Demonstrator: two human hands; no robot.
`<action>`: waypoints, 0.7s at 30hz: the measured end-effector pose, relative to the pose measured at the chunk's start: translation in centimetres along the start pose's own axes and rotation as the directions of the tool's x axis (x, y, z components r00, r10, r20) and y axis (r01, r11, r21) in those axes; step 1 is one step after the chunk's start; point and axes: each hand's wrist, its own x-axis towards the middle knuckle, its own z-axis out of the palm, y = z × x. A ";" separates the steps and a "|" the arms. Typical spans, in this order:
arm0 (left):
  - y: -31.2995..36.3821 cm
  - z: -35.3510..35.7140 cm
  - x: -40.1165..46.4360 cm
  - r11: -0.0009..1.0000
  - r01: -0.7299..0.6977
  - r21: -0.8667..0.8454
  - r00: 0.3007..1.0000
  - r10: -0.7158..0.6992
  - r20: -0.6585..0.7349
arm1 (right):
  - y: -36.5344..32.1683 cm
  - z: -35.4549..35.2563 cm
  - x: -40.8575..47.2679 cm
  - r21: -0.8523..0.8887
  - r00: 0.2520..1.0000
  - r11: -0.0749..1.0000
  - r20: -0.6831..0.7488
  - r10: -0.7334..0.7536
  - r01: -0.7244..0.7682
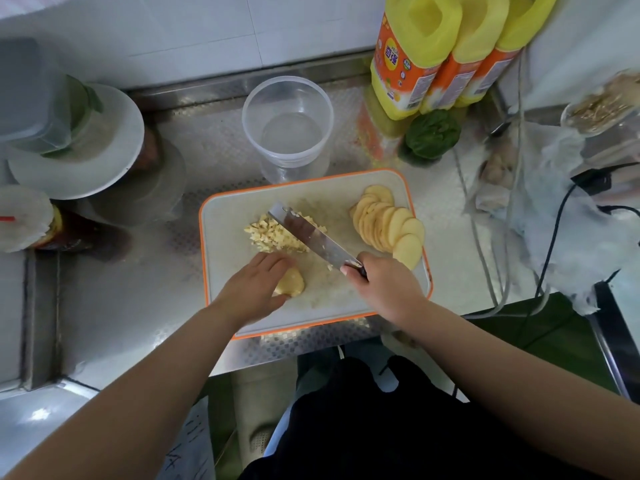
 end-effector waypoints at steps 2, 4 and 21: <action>0.8 0.2 -0.1 0.995 0.082 -0.058 0.996 -0.083 -0.022 | 0.3 -0.1 0.1 -0.015 1.000 1.000 0.011 0.018 -0.018; 1.8 0.4 -0.1 0.982 0.153 -0.112 0.986 -0.159 -0.046 | 0.6 -0.2 0.3 -0.025 0.999 0.999 0.016 0.029 -0.029; 10.5 3.4 0.8 0.572 0.692 -0.440 0.585 -0.802 -0.122 | -0.1 0.7 1.1 -0.224 0.995 0.973 0.088 -0.038 0.057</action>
